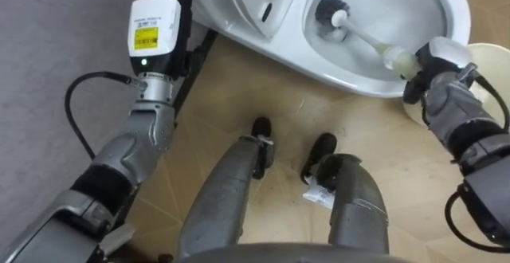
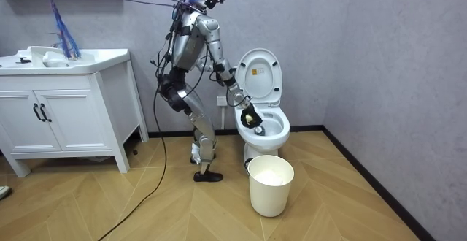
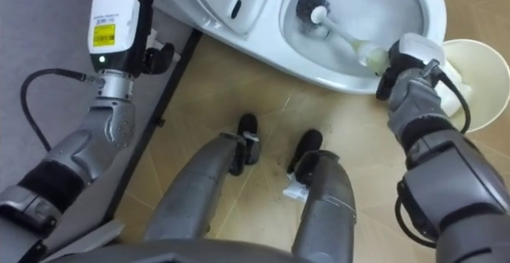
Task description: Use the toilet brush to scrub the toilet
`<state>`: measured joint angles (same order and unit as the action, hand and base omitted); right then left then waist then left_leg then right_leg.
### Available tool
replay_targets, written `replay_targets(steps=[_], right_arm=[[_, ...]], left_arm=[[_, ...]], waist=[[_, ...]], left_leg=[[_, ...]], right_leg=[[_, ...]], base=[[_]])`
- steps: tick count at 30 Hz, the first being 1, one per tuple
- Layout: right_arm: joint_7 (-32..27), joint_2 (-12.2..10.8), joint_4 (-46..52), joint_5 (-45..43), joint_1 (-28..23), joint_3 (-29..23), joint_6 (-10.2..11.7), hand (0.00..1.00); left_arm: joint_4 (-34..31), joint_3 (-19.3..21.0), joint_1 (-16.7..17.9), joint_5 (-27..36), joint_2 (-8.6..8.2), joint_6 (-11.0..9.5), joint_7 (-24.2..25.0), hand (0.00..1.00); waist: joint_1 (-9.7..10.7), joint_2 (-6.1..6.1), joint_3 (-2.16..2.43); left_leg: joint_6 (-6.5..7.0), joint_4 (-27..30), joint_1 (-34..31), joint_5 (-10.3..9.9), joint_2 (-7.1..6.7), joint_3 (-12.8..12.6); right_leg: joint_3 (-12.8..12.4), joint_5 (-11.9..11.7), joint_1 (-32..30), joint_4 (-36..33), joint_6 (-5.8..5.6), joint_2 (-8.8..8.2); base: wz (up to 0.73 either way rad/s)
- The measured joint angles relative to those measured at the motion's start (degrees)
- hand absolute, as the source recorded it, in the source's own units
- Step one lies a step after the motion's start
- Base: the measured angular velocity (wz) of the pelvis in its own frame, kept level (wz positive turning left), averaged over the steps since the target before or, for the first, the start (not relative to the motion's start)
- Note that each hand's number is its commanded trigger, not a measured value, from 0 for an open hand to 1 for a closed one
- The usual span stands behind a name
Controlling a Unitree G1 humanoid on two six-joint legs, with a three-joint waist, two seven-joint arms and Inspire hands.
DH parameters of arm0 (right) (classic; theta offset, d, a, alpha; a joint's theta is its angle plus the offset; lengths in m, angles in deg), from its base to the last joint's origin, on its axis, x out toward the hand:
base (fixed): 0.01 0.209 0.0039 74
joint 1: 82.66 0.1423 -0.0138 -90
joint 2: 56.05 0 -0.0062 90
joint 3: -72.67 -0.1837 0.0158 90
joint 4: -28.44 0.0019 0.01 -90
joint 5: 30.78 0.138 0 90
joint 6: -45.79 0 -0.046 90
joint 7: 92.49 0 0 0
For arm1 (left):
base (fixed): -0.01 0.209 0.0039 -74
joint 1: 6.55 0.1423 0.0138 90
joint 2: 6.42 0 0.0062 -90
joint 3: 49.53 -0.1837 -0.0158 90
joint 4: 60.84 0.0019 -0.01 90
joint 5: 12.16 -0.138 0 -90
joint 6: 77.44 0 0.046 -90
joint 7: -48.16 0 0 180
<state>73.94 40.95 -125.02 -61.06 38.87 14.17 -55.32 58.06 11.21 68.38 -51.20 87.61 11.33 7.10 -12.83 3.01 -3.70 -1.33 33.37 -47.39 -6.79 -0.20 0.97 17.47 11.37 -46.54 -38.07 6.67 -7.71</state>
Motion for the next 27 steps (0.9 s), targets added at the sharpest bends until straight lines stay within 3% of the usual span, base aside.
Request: replay_targets(steps=[4,8,15,18,21,24,27], right_arm=[[1.69,0.07,7.65,-6.41,-3.59,0.38,-3.56,1.0],[3.37,0.33,12.3,-9.75,-5.91,0.38,-5.26,1.0],[5.66,0.35,18.5,-11.34,-9.77,0.36,-6.17,1.0],[6.19,1.64,18.19,-11.93,-9.37,0.37,-5.99,1.0],[5.57,4.17,13.67,-8.84,-6.83,1.62,-3.31,1.0],[3.94,5.41,6.77,1.41,-3.47,3.19,0.79,1.0],[2.25,6.07,3.43,16.29,-1.81,2.03,4.75,1.0]], left_arm=[[0.2,0.65,0.59,0.16,0.11,-0.01,-0.18,0.0],[0.18,1.82,1.64,0.13,0.28,-0.74,-0.17,0.0],[0.18,2.66,3.68,0.24,1.75,-0.9,-0.93,0.0],[0.1,2.42,3.47,1.38,1.8,-1.71,-0.4,0.0],[0.42,1.2,2.48,3.57,2.03,-2.29,-0.3,0.0],[0.32,0.38,1.32,3.89,2.81,-2.96,0.67,0.0],[-0.66,-0.11,0.52,4.61,5.36,-4.07,0.27,0.0]], waist=[[0.31,0.44,0.27],[1.05,0.63,0.42],[2.54,0.91,0.79],[2.5,0.99,0.84],[2.34,0.96,0.82],[2.49,0.22,0.44],[2.87,-1.48,-0.19]], left_leg=[[-0.5,0.06,0.11,-0.33,0.77,0.39],[-0.57,-0.06,0.23,-0.37,1.34,0.39],[-0.69,-0.74,0.91,-0.44,1.96,0.5],[-0.66,-0.76,1.07,-0.42,1.91,0.62],[-0.49,-0.74,1.11,-0.35,1.53,0.58],[-0.17,-0.81,1.08,-0.09,0.92,0.14],[0.24,-0.62,-0.04,0.19,0.19,-0.67]], right_leg=[[0.38,-0.31,0.85,1.29,0.24,1.01],[0.43,-0.67,1.38,2.29,0.29,1.68],[0.49,-1.73,2.66,4.73,0.08,2.82],[0.56,-1.86,2.94,4.91,0.0,2.8],[0.64,-1.7,2.82,4.23,-0.07,2.2],[0.51,-0.97,2.05,2.56,-0.2,1.11],[-0.35,-0.21,-0.24,0.07,-0.19,-0.14]], base=[[-0.02],[-0.01],[-0.06],[0.02],[0.07],[0.11],[0.04]])
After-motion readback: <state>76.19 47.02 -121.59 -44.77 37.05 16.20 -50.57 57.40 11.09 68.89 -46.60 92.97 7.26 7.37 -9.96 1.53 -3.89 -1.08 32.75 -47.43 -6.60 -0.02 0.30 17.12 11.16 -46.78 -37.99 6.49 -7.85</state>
